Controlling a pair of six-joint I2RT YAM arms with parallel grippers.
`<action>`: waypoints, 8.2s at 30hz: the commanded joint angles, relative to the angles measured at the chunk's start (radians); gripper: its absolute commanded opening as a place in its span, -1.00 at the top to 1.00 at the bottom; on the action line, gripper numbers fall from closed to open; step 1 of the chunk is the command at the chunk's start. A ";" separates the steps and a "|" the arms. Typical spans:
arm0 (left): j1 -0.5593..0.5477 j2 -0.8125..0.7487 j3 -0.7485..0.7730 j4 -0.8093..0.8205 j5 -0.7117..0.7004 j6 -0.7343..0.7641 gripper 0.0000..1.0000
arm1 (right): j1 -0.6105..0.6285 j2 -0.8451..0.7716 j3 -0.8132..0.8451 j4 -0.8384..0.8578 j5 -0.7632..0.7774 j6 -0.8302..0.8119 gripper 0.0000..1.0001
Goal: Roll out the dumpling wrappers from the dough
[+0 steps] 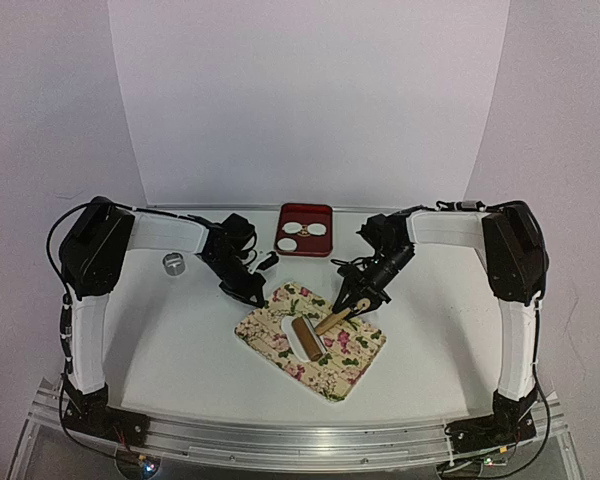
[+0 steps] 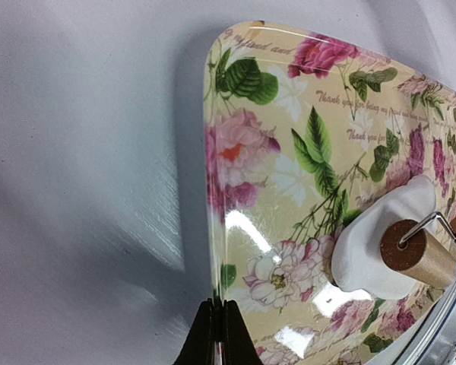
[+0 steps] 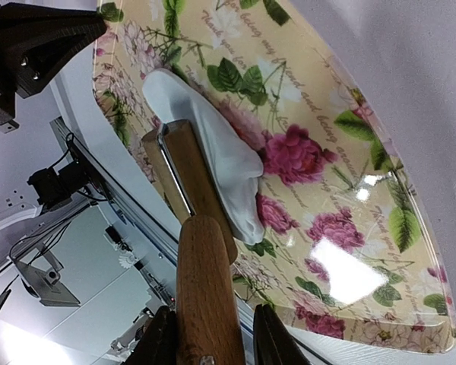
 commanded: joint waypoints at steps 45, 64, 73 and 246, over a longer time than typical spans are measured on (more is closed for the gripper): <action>0.003 -0.017 -0.050 -0.056 -0.040 0.050 1.00 | -0.023 0.094 -0.121 -0.082 0.754 0.050 1.00; 0.003 -0.039 -0.086 -0.036 -0.048 0.018 1.00 | 0.024 0.083 -0.136 -0.063 0.673 0.033 1.00; 0.003 -0.031 -0.085 -0.038 -0.073 -0.021 1.00 | 0.185 0.193 -0.058 -0.055 0.626 0.083 1.00; -0.222 -0.124 -0.240 0.091 -0.266 -0.579 1.00 | -0.081 -0.109 -0.470 0.206 0.425 0.282 1.00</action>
